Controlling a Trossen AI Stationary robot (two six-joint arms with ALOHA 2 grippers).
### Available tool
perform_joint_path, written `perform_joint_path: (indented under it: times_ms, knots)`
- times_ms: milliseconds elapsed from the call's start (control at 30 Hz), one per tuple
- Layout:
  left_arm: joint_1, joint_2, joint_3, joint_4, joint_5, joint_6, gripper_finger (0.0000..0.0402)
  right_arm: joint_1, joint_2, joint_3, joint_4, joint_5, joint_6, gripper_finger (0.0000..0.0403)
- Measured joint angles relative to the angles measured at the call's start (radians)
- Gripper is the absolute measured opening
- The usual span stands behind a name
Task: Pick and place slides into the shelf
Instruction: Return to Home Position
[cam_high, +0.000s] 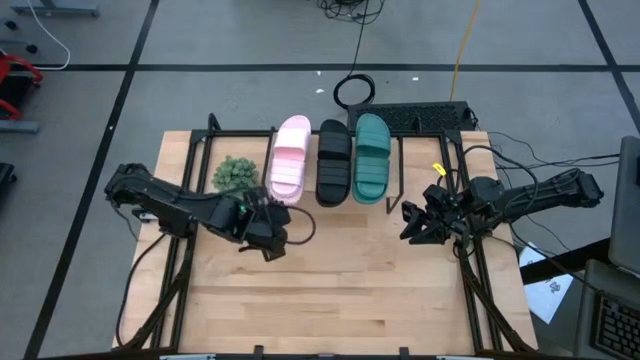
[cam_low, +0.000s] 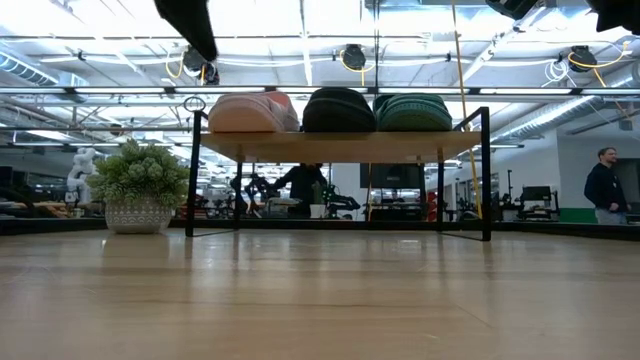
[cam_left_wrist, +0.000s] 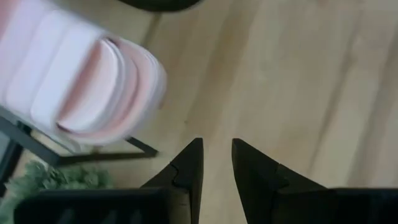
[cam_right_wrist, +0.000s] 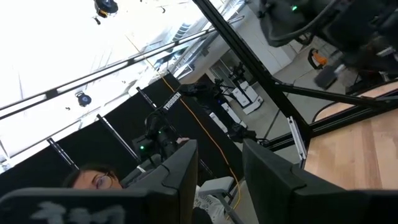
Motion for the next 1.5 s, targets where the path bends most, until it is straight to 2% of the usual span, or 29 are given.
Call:
perform_joint_path:
  times_ms: [200,367,533,633,867,967,1067,1200,1333,1500]
  knots:
    - [-0.122,-0.050,0.000,-0.079,0.004,-0.133,0.0086,0.000,0.000,0.000,-0.010,-0.024,-0.010,0.0118]
    - [-0.236,-0.141,0.000,-0.169,-0.114,-0.269,0.0085,0.000,-0.018,0.000,-0.010,-0.057,-0.040,0.0118]
    - [-0.370,-0.229,0.000,-0.171,-0.184,-0.370,0.0085,0.000,-0.058,0.000,-0.026,-0.063,-0.044,0.0118]
    - [-0.469,-0.263,0.000,-0.195,-0.281,-0.404,0.0085,0.000,-0.091,0.000,-0.038,-0.096,-0.049,0.0118]
    - [-0.691,-0.369,0.000,-0.373,-0.601,-0.601,0.0085,0.000,-0.230,0.000,-0.038,-0.168,-0.035,0.0118]
    - [-0.779,-0.423,-0.016,-0.396,-0.714,-0.651,0.0085,0.000,-0.297,0.000,-0.038,-0.216,-0.062,0.0118]
    - [-0.862,-0.482,-0.073,-0.393,-0.776,-0.690,0.0085,0.000,-0.359,0.000,-0.044,-0.294,-0.107,0.0118]
    - [-0.962,-0.558,-0.211,-0.385,-0.843,-0.797,0.0085,0.000,-0.426,0.000,-0.095,-0.390,-0.163,0.0113]
    - [-1.041,-0.626,-0.358,-0.320,-0.909,-0.870,0.0085,0.000,-0.455,0.000,-0.248,-0.389,-0.207,0.0102]
    - [-1.074,-0.665,-0.508,-0.147,-0.920,-0.840,0.0085,0.000,-0.444,0.000,-0.463,-0.371,-0.347,0.0093]
